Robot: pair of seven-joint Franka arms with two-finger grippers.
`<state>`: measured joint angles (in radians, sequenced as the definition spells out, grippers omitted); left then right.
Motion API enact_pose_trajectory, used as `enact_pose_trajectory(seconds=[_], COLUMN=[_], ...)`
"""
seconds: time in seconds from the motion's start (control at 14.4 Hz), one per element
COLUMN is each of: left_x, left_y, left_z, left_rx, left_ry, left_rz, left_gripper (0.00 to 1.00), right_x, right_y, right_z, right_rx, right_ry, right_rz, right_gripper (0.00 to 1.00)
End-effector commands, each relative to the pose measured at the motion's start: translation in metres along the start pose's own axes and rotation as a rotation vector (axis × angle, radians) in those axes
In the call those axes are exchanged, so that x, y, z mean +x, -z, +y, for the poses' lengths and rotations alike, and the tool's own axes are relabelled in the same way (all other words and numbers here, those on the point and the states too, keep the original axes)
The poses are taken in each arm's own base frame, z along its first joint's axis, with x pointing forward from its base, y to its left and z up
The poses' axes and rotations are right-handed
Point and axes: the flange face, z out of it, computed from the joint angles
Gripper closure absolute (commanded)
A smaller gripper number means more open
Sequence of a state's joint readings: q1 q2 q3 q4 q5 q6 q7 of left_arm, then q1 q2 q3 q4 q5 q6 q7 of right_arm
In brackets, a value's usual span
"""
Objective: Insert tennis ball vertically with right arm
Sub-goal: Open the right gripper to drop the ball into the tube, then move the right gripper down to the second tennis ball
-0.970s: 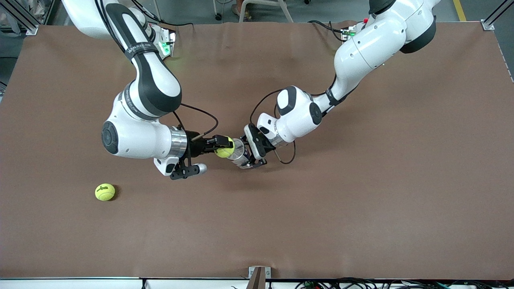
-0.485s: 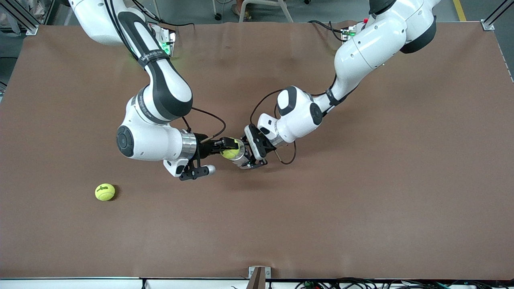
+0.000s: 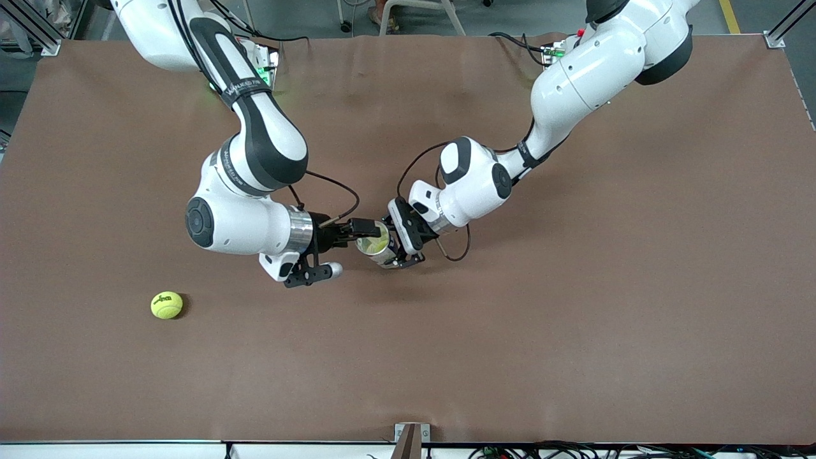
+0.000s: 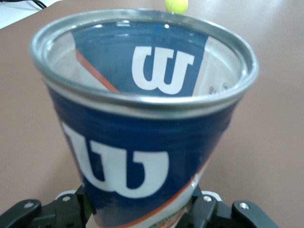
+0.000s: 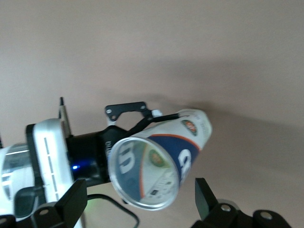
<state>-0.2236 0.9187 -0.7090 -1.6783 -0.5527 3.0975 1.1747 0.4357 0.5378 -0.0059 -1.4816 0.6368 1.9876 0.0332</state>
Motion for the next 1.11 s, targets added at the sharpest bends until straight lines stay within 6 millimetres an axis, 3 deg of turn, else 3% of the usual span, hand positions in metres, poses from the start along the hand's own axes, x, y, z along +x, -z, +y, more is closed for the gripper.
enact_pose_trajectory(seconds=[0.0,0.07,0.21,0.35,0.48,0.55,0.69,0.9,1.04], left_x=[-0.002,-0.002,-0.003,-0.002,-0.003,-0.003,-0.005,-0.007,-0.007], left_y=[-0.002,-0.002,-0.002,-0.002,-0.002,-0.002,-0.003,-0.003,-0.004], left_z=[-0.001,-0.001,-0.001,-0.001,0.0,0.0,0.0,0.002,0.003], left_rx=[0.003,0.003,0.003,0.002,0.001,0.001,-0.001,-0.004,-0.006], left_ry=[0.016,0.016,0.017,0.016,0.018,0.019,0.024,0.024,0.026], left_rz=[0.008,0.008,0.006,0.006,0.005,0.005,0.003,-0.001,-0.002], left_gripper=[0.24,0.24,0.24,0.23,0.22,0.22,0.17,0.17,0.17], right_x=[0.004,0.007,0.019,0.025,0.03,0.033,0.044,0.05,0.05], right_y=[0.039,0.053,0.087,0.113,0.128,0.136,0.142,0.137,0.126], right_z=[0.034,0.053,0.113,0.157,0.195,0.227,0.272,0.339,0.35], right_rx=[-0.183,-0.267,-0.43,-0.506,-0.536,-0.535,-0.542,-0.561,-0.568], right_ry=[0.021,0.028,0.002,-0.031,-0.07,-0.113,-0.137,-0.014,-0.006], right_rz=[0.013,0.021,0.056,0.088,0.11,0.125,0.182,0.148,0.123], right_gripper=[0.0,0.0,0.0,0.0,0.0,0.0,0.0,0.0,0.0])
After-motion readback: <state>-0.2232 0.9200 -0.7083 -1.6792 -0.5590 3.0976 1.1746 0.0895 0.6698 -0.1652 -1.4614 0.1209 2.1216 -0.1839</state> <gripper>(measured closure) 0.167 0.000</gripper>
